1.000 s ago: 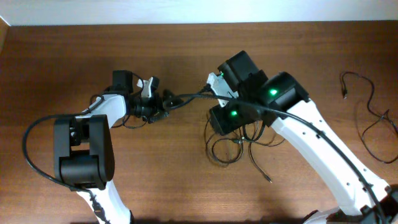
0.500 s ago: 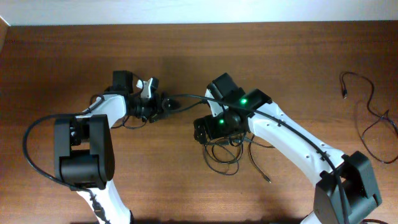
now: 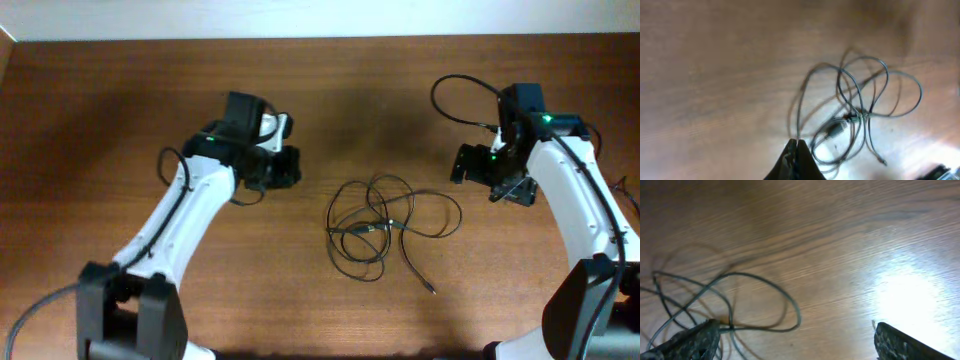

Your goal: Untangle cables

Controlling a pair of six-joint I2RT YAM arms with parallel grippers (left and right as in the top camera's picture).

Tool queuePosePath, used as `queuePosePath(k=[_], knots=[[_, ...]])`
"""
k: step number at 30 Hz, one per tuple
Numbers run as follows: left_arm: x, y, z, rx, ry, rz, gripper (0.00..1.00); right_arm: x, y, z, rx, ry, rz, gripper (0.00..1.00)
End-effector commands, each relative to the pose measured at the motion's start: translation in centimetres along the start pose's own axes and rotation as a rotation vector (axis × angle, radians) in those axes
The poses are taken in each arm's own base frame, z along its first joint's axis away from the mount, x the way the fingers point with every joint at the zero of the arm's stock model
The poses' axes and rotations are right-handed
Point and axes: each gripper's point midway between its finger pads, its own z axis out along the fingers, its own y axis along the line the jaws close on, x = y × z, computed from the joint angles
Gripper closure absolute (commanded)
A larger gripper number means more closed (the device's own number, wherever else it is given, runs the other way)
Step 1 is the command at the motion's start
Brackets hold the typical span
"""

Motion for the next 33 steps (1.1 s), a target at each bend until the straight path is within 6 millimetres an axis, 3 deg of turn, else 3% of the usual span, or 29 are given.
queuePosePath(k=[1,2,3,4,5,9,13,14,15,17,20,21,24,27,30,33], knots=[[2.9,-1.9,0.8,-0.145,0.062,0.046,0.63,0.0,-0.6,-0.3,0.022,-0.014,0.011,0.01],[4.0,-2.6,1.1,-0.153,0.092,0.074,0.54,0.0,-0.5,-0.3,0.022,-0.014,0.01,0.01],[5.2,-4.0,1.6,-0.143,0.121,0.118,0.21,0.0,-0.5,-0.3,0.022,-0.014,0.009,0.01],[6.0,-5.3,1.9,-0.132,0.134,0.149,0.03,0.0,-0.5,-0.3,0.022,-0.014,0.009,0.01],[6.7,-6.1,2.2,-0.128,0.142,0.152,0.0,0.0,-0.5,-0.3,0.022,-0.014,0.009,0.01],[8.7,-7.4,3.2,-0.187,0.146,0.114,0.01,0.0,-0.5,-0.3,0.022,-0.014,0.009,0.01],[12.2,-8.4,5.1,-0.194,0.213,0.194,0.01,0.0,-0.5,-0.3,0.022,-0.014,0.009,0.01],[12.8,-8.5,5.6,-0.195,0.224,0.205,0.13,0.0,-0.5,-0.3,0.022,-0.014,0.009,0.01],[13.2,-8.5,5.9,-0.2,0.229,0.178,0.36,0.0,-0.5,-0.3,0.022,-0.014,0.009,0.01],[14.4,-7.8,6.7,-0.242,0.24,0.01,0.45,0.0,-0.5,-0.3,0.022,-0.014,0.009,0.01],[15.0,-6.9,7.7,-0.274,0.243,-0.054,0.53,0.0,-0.5,-0.3,0.022,-0.014,0.009,0.01],[15.1,-6.7,8.0,-0.285,0.248,-0.055,0.53,0.0,-0.5,-0.3,0.022,-0.014,0.009,0.01],[14.7,-6.0,8.4,-0.315,0.226,-0.043,0.35,0.0,-0.5,-0.3,0.022,-0.014,0.009,0.01],[14.8,-6.6,8.5,-0.287,0.24,-0.052,0.37,0.0,-0.5,-0.3,0.022,-0.014,0.009,0.01],[13.5,-7.2,7.7,-0.254,0.238,-0.087,0.27,0.0,-0.5,-0.3,0.022,-0.014,0.009,0.01],[11.0,-7.6,7.3,-0.262,0.15,-0.077,0.25,0.0,-0.5,-0.3,0.022,-0.014,0.009,0.01]])
